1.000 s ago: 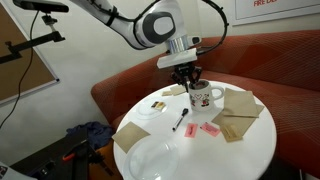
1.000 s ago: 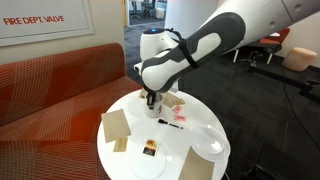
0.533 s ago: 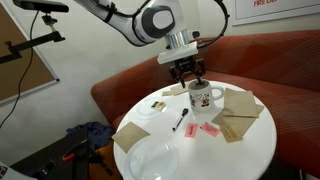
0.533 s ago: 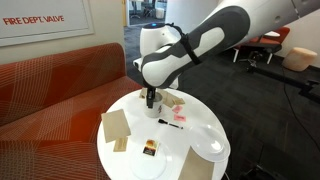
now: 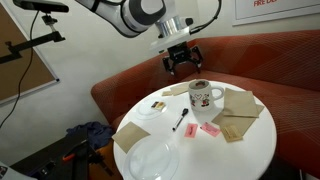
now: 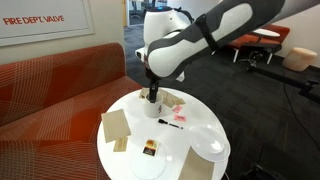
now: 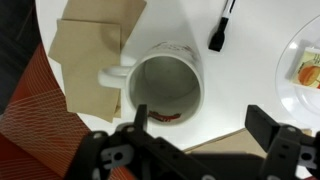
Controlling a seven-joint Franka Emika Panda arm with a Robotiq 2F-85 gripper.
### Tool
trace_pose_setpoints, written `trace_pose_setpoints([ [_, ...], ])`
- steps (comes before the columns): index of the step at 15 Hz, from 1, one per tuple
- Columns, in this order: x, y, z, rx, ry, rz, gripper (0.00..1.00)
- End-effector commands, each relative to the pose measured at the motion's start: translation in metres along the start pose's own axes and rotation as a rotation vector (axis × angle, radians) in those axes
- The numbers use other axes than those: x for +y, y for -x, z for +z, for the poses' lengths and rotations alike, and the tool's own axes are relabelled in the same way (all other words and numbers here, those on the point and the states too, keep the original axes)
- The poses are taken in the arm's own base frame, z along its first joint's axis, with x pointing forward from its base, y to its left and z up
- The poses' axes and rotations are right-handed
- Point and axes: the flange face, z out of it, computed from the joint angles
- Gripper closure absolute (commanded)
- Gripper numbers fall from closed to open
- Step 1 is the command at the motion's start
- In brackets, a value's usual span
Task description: Move the mug forward, put the marker in the mug then take it out and put it back on the table
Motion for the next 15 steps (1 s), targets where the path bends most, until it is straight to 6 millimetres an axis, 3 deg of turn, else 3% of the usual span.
trace_pose_setpoints([
  [1,-0.015,0.036,-0.040,-0.003,0.035,0.062,0.00],
  [7,-0.021,0.100,-0.079,-0.018,0.038,0.201,0.00],
  [10,-0.027,0.127,-0.073,-0.037,0.018,0.196,0.00],
  [15,-0.042,0.152,-0.038,-0.055,-0.022,0.154,0.00],
])
